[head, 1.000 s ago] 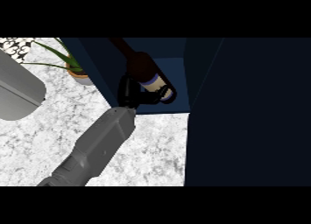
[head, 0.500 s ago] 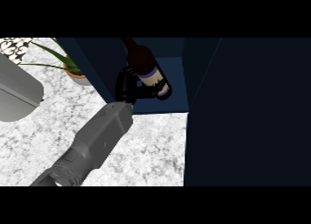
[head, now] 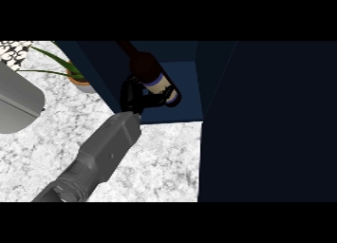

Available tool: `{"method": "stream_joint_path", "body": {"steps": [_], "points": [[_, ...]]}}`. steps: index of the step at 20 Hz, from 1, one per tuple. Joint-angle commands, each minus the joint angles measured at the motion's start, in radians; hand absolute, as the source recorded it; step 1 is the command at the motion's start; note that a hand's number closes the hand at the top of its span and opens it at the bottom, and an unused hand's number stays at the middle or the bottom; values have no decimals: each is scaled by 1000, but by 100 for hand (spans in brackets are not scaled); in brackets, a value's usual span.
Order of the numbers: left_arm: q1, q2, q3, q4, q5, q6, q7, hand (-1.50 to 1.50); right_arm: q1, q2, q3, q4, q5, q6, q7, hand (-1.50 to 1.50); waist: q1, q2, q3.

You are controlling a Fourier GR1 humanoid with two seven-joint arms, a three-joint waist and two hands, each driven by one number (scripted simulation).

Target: Pick up the wine, place it into the cabinet and close the cabinet

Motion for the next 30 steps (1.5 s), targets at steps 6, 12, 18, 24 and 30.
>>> {"method": "stream_joint_path", "body": {"steps": [6,12,18,24,30], "points": [[14,0,25,20,-20,-15,-163,-150,-42,-4,6,-10,22,-27,38,-150,17,-5,0],[30,11,19,-22,-59,-48,-198,-150,24,0,13,-31,39,-7,7,-150,42,-14,1],[109,45,-22,-159,-85,-11,-144,-150,48,2,-17,-19,30,-12,-11,-150,71,-26,2],[210,70,-96,-388,-153,47,-88,-150,39,-1,-17,-68,9,-26,38,-150,78,-28,2],[364,131,-231,-778,-209,109,112,-150,68,30,55,-105,88,-42,41,-150,94,-34,3]]}}
